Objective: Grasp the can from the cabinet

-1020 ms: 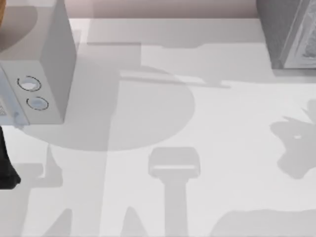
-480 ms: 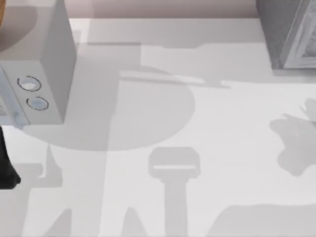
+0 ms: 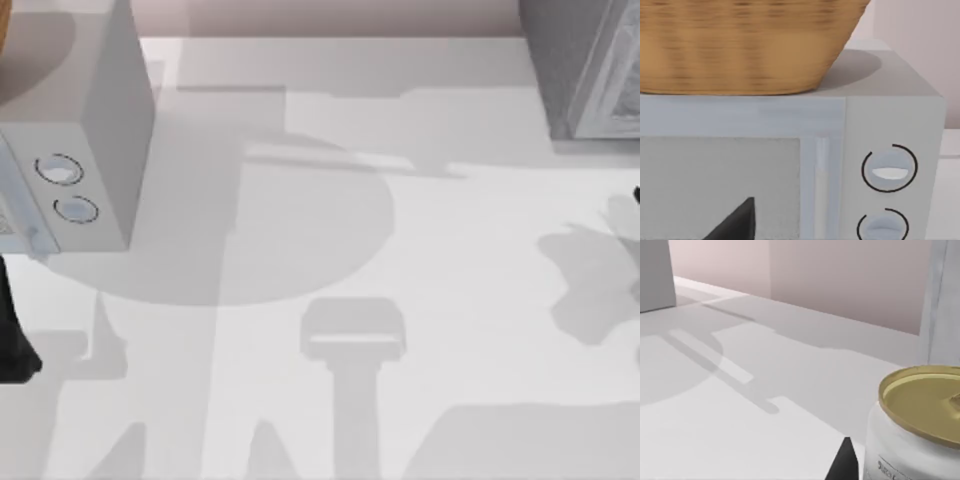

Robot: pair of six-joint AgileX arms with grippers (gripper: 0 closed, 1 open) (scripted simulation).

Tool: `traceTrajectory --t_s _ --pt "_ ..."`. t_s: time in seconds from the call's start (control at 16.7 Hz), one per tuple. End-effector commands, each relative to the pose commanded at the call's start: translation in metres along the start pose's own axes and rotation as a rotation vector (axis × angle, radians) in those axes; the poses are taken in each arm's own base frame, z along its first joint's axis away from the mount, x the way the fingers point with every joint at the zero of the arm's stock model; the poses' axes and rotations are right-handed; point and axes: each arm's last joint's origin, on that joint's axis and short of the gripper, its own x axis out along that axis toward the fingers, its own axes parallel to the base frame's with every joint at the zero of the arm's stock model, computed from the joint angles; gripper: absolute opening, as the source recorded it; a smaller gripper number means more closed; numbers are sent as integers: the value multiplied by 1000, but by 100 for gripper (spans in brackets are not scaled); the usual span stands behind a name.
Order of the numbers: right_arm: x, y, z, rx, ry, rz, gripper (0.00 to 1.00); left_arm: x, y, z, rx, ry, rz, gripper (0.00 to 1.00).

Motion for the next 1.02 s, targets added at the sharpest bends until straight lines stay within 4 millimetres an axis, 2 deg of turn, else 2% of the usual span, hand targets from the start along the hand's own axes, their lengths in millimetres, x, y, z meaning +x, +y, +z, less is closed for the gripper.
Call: traceTrajectory --t_s 0.66,1.02 --pt "0 0 0 0 0 0 98 0 0 0 0 0 0 100" --pt "0 0 0 0 0 0 100 0 0 0 0 0 0 100"
